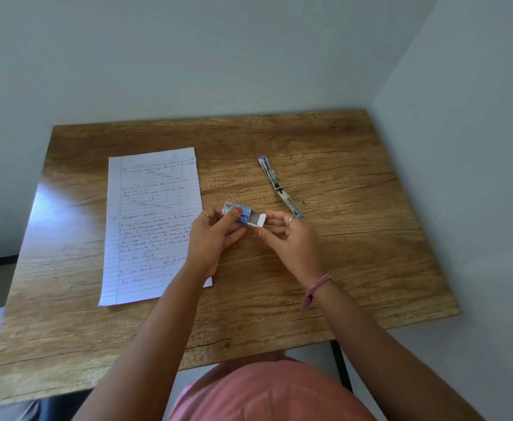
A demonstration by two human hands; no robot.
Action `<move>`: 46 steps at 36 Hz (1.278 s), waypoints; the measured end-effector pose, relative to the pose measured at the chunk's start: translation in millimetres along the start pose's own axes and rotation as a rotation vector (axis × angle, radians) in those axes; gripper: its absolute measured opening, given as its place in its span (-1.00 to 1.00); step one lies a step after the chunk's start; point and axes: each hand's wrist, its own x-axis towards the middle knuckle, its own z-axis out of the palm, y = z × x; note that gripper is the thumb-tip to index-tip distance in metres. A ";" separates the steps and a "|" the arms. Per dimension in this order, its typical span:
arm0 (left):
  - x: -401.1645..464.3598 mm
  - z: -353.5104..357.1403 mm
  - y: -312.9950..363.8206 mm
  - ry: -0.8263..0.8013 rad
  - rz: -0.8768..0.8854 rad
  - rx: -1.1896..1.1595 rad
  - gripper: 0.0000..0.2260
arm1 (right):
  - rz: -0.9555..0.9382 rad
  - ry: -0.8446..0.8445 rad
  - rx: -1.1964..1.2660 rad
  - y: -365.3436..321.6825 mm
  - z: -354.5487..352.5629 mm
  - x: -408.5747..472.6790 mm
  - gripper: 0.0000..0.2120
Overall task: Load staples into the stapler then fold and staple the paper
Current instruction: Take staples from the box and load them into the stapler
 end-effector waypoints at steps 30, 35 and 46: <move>-0.8 4.0 0.8 0.036 0.030 0.025 -0.92 | -0.097 -0.136 -0.664 40.1 -71.1 77.2 -0.71; -1.3 3.3 -0.9 0.033 0.021 0.029 -0.91 | -0.079 -0.137 -0.658 37.7 -73.7 78.2 -0.78; -4.1 3.9 -2.6 0.024 0.033 0.019 -0.92 | -0.222 -0.138 -0.277 -23.2 -57.0 41.3 -0.83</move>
